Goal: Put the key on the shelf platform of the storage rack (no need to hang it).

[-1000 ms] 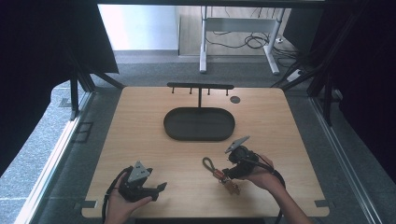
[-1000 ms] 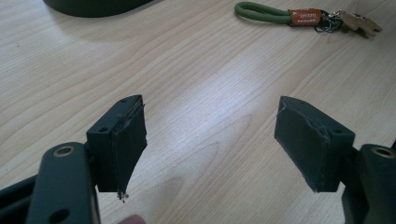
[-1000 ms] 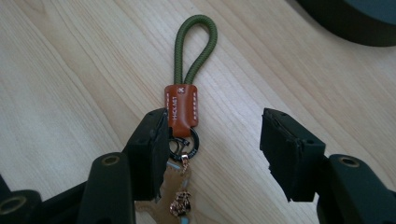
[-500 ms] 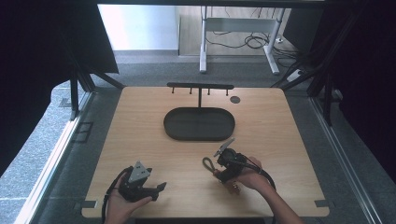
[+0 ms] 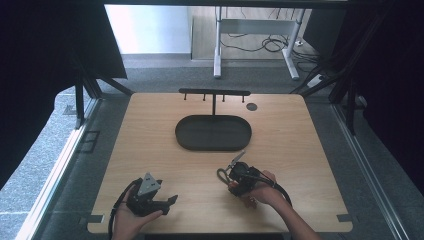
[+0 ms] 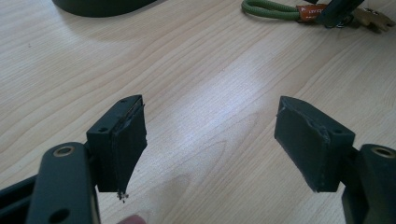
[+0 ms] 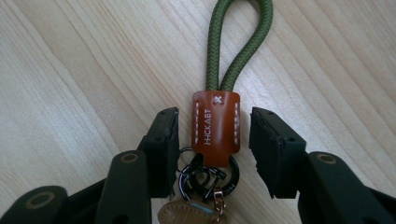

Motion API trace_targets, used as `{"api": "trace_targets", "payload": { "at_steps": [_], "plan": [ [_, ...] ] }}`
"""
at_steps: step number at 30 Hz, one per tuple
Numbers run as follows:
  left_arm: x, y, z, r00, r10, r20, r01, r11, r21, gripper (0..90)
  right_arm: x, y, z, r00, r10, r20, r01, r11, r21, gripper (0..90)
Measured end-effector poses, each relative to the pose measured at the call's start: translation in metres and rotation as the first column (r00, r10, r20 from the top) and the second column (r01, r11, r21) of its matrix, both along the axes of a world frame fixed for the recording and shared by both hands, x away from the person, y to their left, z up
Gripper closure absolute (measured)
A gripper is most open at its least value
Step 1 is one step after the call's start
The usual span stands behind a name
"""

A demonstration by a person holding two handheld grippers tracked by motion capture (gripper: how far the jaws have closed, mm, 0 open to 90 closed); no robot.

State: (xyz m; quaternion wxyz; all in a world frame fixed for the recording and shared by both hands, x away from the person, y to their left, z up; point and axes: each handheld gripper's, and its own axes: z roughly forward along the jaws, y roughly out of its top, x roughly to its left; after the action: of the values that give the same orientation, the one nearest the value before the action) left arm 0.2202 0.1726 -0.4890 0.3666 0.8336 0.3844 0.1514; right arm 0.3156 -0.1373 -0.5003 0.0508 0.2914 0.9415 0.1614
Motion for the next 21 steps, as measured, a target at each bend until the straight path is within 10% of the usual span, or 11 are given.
{"api": "trace_targets", "payload": {
  "at_steps": [21],
  "plan": [
    [0.0011, 0.0003, -0.0019, 1.0000, 0.005, -0.002, -0.005, 1.0000, 0.007, 25.7, 0.0034, -0.0026, -0.0021, 0.9998, -0.013, -0.017, 0.013, 0.9999, 0.006, 66.1]
  ]
}}
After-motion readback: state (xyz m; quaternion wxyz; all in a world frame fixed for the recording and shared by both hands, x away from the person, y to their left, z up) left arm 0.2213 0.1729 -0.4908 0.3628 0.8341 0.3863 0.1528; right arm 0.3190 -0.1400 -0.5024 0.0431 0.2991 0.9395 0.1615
